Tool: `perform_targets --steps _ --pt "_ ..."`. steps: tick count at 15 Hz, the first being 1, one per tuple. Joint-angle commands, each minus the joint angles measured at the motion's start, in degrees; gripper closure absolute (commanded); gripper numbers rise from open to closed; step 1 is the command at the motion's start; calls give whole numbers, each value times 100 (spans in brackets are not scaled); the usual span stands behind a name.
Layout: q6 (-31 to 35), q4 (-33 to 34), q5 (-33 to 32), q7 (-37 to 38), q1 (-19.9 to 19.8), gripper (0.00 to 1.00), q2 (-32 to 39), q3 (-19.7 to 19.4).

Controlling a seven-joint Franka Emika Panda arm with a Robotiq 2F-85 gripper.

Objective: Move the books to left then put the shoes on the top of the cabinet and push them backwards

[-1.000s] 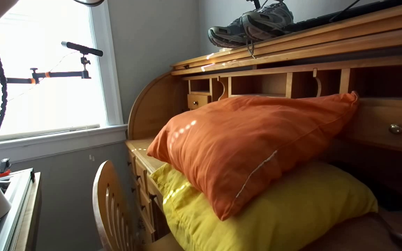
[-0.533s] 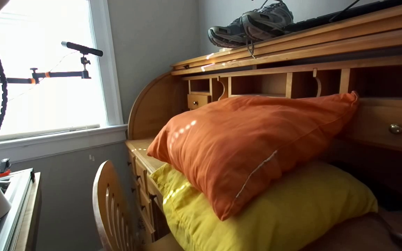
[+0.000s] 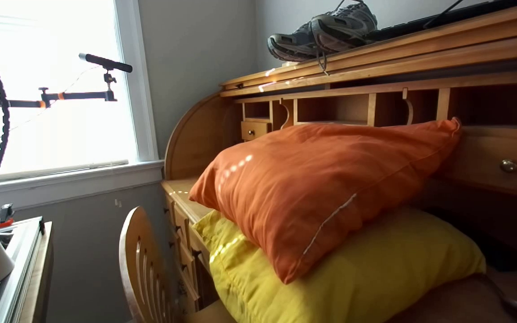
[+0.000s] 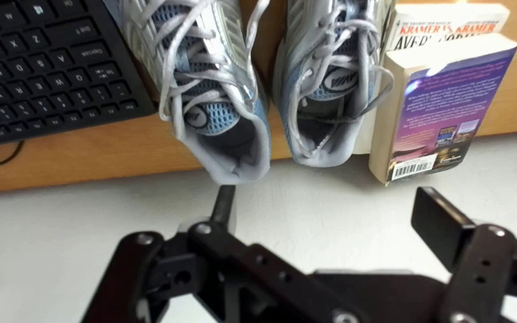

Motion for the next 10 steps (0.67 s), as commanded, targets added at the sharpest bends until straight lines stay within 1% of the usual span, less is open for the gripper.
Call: perform_targets --steps 1,5,10 --pt "-537 -303 256 202 -151 0 -308 76" --pt "-1081 -556 320 299 -173 0 -474 42" --pt "-1341 -1024 253 335 -131 0 -675 10"
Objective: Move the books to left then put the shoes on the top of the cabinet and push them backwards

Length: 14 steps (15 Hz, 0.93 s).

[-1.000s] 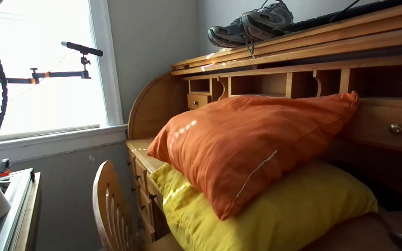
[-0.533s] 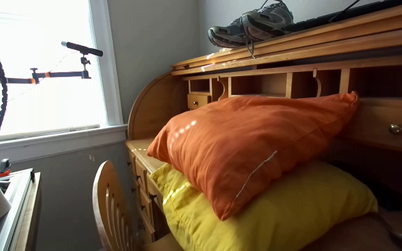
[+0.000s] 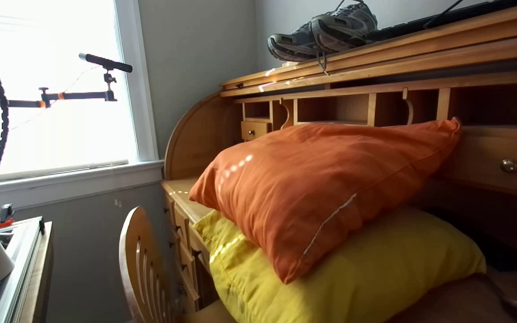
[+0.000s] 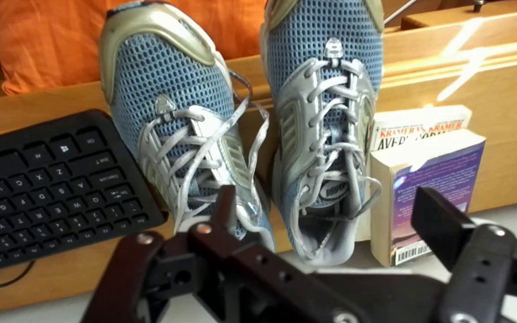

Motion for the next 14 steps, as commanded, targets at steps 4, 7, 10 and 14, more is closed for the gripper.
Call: perform_targets --steps 4,7,10,14 --pt "-122 -1078 4 50 44 0 -546 -5" --pt "50 -1364 36 16 41 0 -764 3" --pt "-68 -1594 122 -82 -19 0 -1010 25" --pt "-148 -2033 231 -369 -99 0 -1351 34"
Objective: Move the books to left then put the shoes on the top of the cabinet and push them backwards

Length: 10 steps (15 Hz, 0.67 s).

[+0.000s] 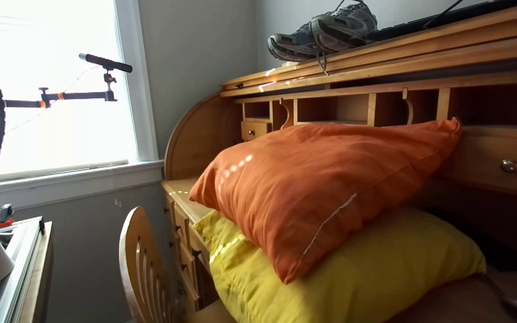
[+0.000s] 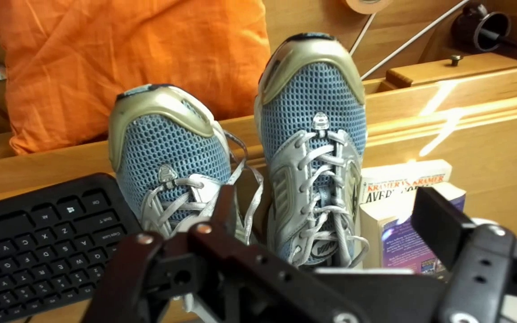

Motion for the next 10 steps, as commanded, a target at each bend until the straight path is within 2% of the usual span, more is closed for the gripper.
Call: perform_targets --steps 1,5,10 --pt "-59 -778 264 -291 -146 0 -494 22" --pt "11 -1307 359 -392 -204 0 -746 -1" --pt "86 -1989 178 -577 -113 0 -938 25"
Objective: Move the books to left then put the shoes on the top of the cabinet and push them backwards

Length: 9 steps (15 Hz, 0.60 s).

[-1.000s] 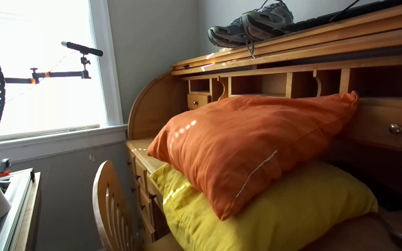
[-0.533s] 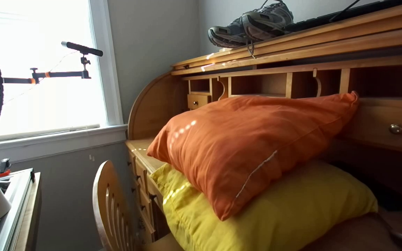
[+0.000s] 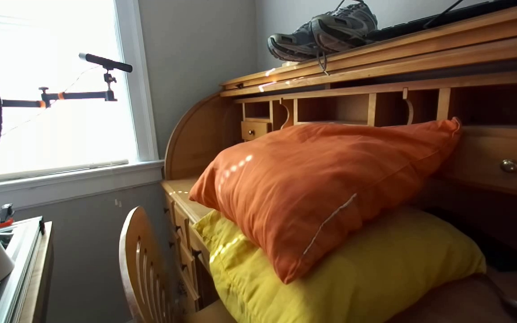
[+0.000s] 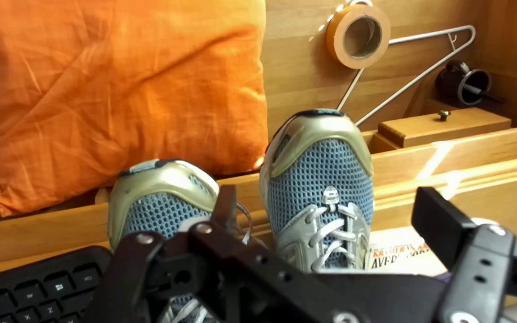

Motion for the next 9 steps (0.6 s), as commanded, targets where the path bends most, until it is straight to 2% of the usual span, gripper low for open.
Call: perform_targets --steps 1,7,8,9 --pt "73 -774 -18 -229 34 0 -343 34" --pt "57 -1255 -67 -402 92 0 -496 63" --pt "23 -1305 -44 -432 92 25 -526 72" --pt "-33 -1345 -30 -490 89 26 -543 78"
